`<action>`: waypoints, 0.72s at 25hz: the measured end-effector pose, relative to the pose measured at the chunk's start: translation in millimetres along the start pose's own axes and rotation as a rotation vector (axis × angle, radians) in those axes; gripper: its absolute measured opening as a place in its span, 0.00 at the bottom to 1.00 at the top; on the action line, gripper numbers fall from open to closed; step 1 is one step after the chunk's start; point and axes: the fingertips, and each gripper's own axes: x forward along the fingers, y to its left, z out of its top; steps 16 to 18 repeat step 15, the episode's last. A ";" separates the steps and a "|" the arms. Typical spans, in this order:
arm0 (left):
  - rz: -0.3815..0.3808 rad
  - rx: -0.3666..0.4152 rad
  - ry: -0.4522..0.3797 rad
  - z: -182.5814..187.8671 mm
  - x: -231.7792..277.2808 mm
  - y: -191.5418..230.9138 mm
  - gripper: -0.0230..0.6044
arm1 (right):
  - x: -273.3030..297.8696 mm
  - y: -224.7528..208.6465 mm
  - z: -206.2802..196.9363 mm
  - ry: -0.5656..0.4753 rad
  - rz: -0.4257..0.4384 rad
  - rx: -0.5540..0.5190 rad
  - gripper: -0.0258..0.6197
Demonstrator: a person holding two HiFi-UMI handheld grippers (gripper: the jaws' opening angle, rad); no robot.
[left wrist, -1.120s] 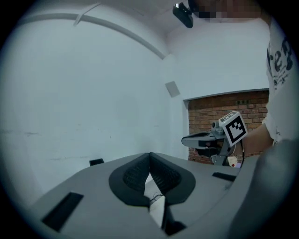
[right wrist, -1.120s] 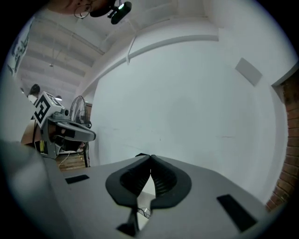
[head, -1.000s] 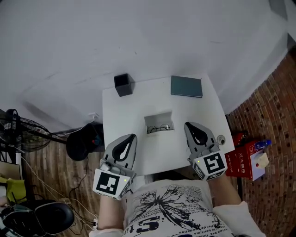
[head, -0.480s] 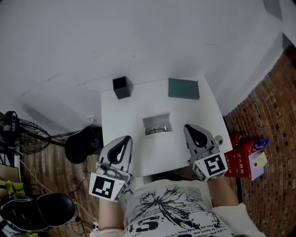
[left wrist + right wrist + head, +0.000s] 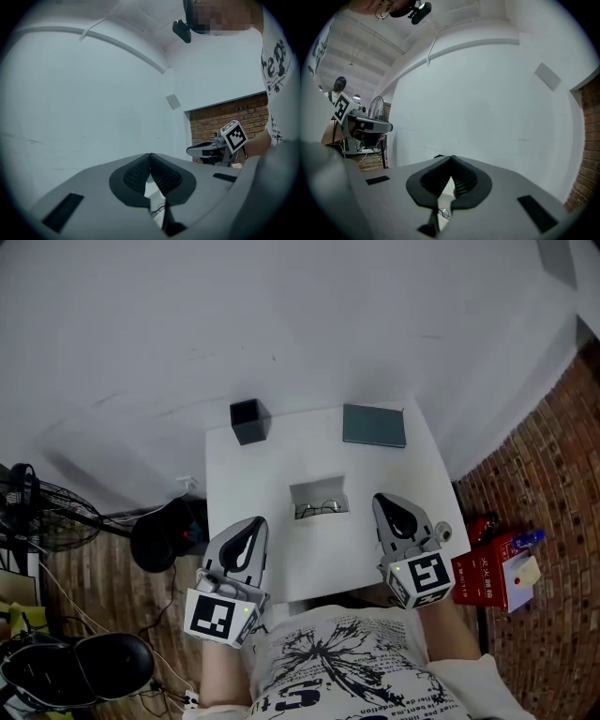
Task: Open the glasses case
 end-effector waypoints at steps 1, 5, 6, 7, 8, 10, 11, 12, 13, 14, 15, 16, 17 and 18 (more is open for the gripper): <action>0.001 0.002 0.003 -0.8 1.1 -0.3 0.06 | 0.6 -0.7 -0.3 -0.002 0.002 -0.003 0.06; -0.005 0.008 0.018 -4.8 5.5 -0.2 0.06 | 5.0 -0.8 -0.5 -0.009 0.009 -0.010 0.06; -0.005 0.008 0.020 -5.3 6.9 0.6 0.06 | 6.3 -0.7 -0.1 -0.012 0.013 -0.006 0.06; -0.003 0.008 0.022 -5.6 8.2 1.4 0.06 | 7.4 -0.6 0.3 -0.014 0.019 -0.003 0.06; -0.001 0.006 0.022 -5.6 9.5 2.1 0.06 | 8.4 -0.5 0.6 -0.016 0.026 0.000 0.06; 0.004 0.004 0.023 -5.7 11.9 3.1 0.06 | 9.9 -0.6 1.3 -0.021 0.038 0.003 0.06; 0.005 0.004 0.025 -5.8 13.1 3.3 0.06 | 10.3 -0.5 2.0 -0.026 0.046 0.006 0.06; 0.005 0.004 0.027 -5.7 14.4 3.2 0.06 | 10.4 -0.3 3.0 -0.034 0.055 0.009 0.06; 0.005 0.005 0.028 -5.5 15.7 3.1 0.06 | 10.5 -0.2 4.2 -0.042 0.065 0.013 0.06; 0.004 0.006 0.029 -5.2 17.1 2.8 0.06 | 10.6 0.0 5.4 -0.050 0.074 0.017 0.06; 0.003 0.007 0.030 -4.9 18.4 2.6 0.06 | 10.7 0.1 6.6 -0.058 0.082 0.022 0.06; 0.003 0.007 0.030 -4.9 18.4 2.6 0.06 | 10.7 0.1 6.6 -0.058 0.082 0.022 0.06; 0.003 0.007 0.030 -4.9 18.4 2.6 0.06 | 10.7 0.1 6.6 -0.058 0.082 0.022 0.06; 0.003 0.007 0.030 -4.9 18.4 2.6 0.06 | 10.7 0.1 6.6 -0.058 0.082 0.022 0.06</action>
